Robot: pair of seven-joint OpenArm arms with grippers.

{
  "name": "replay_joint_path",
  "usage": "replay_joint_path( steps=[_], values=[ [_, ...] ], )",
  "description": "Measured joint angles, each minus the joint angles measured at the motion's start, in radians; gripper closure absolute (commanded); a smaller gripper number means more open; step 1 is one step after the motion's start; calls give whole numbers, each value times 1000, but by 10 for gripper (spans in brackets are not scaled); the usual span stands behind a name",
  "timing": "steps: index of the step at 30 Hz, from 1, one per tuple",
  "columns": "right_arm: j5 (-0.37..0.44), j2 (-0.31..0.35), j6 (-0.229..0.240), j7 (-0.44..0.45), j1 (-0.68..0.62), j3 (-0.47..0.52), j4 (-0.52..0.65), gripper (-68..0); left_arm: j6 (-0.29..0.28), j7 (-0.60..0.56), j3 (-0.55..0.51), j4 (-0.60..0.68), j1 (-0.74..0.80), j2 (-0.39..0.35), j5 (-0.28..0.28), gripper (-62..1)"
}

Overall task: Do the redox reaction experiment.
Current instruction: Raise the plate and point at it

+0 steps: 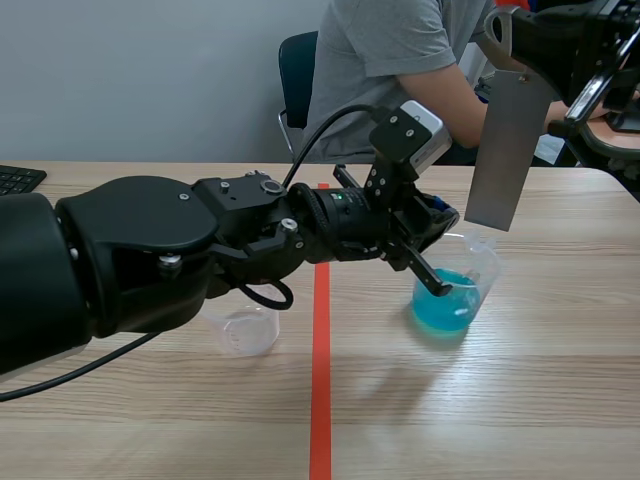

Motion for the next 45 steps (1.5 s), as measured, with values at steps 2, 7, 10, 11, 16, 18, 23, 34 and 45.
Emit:
replay_joint_path(
  steps=[2, 7, 10, 11, 16, 18, 23, 34, 45],
  values=[
    [0, 0, 0, 0, 0, 0, 0, -15, 0, 0, 0, 0, 0, 0, 0, -44],
    [0, 0, 0, 0, 0, 0, 0, -15, 0, 0, 0, 0, 0, 0, 0, -44],
    [0, 0, 0, 0, 0, 0, 0, -15, 0, 0, 0, 0, 0, 0, 0, -44],
    [0, 0, 0, 0, 0, 0, 0, -15, 0, 0, 0, 0, 0, 0, 0, -44],
    [0, 0, 0, 0, 0, 0, 0, -15, -1, 5, 0, 0, 0, -4, 0, -44],
    [0, 0, 0, 0, 0, 0, 0, -15, -3, 4, 0, 1, 0, -19, -2, -44],
    [0, 0, 0, -2, 0, 0, 0, -15, -2, -14, -19, 74, 29, -169, -58, -44],
    [0, 0, 0, -3, 0, 0, 0, -15, 0, -117, -418, 446, 439, -754, -127, -44],
    [0, 0, 0, -3, 0, 0, 0, -15, 1, -125, -917, 471, 1057, -840, -165, -44]
  ],
)
